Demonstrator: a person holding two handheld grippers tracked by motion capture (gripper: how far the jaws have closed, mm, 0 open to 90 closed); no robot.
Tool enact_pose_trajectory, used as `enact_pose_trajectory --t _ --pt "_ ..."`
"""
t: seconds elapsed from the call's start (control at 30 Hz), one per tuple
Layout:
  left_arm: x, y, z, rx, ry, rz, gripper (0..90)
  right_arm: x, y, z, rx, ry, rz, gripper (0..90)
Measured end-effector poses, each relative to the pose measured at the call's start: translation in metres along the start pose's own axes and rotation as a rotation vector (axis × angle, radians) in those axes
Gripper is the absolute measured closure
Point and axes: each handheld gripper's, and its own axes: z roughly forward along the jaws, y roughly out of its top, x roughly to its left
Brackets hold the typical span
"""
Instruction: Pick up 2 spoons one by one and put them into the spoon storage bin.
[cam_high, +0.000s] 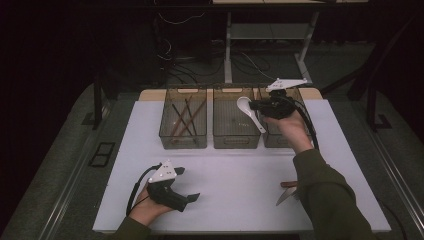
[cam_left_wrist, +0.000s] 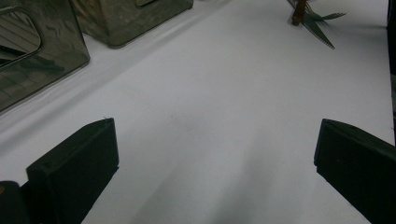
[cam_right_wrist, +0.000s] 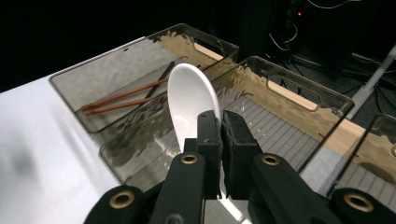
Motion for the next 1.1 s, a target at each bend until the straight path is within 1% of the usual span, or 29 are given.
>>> enact_pose_trajectory --t 0.13,0.23,0.53,0.57,0.67,0.83,0.9,0.93,0.97,1.03,1.07,1.1 --pt "0.0 -0.001 -0.001 0.002 0.0 -0.001 0.0 0.002 0.001 0.015 0.005 -0.006 0.002 85.8" --pt "0.0 -0.001 -0.002 0.0 0.0 -0.003 0.0 0.002 -0.002 0.025 0.023 -0.016 0.007 85.8" --pt "0.001 -0.002 -0.002 -0.005 0.0 -0.002 0.0 0.003 -0.02 0.048 0.123 -0.031 0.023 85.8" --pt "0.0 -0.002 -0.001 -0.01 0.0 -0.007 0.0 0.003 -0.022 0.051 0.135 -0.038 0.019 85.8" --pt "0.001 -0.003 -0.002 -0.001 -0.002 0.002 0.0 0.003 -0.027 0.057 0.172 -0.04 0.015 85.9" --pt "0.001 -0.003 -0.002 -0.002 -0.004 -0.001 0.0 0.004 -0.029 0.061 0.207 -0.04 0.004 84.5" --pt "0.001 -0.003 -0.002 -0.001 -0.003 0.002 0.0 0.005 -0.029 0.06 0.202 -0.033 0.014 74.6" --pt "0.001 -0.003 -0.002 -0.001 -0.003 0.002 0.0 0.005 -0.029 0.059 0.191 -0.042 0.017 70.5" --pt "0.001 -0.003 -0.001 -0.001 -0.003 0.002 0.0 0.005 -0.028 0.058 0.185 -0.042 0.025 67.8" --pt "0.001 -0.003 -0.001 0.0 -0.004 0.003 0.0 0.005 -0.028 0.056 0.177 -0.031 0.041 59.1" --pt "0.001 -0.003 -0.001 -0.001 -0.004 0.003 0.0 0.004 -0.027 0.055 0.168 -0.037 0.043 56.0" --pt "0.0 -0.003 -0.001 -0.003 -0.004 0.001 0.0 0.004 -0.027 0.053 0.16 -0.033 0.055 53.1"
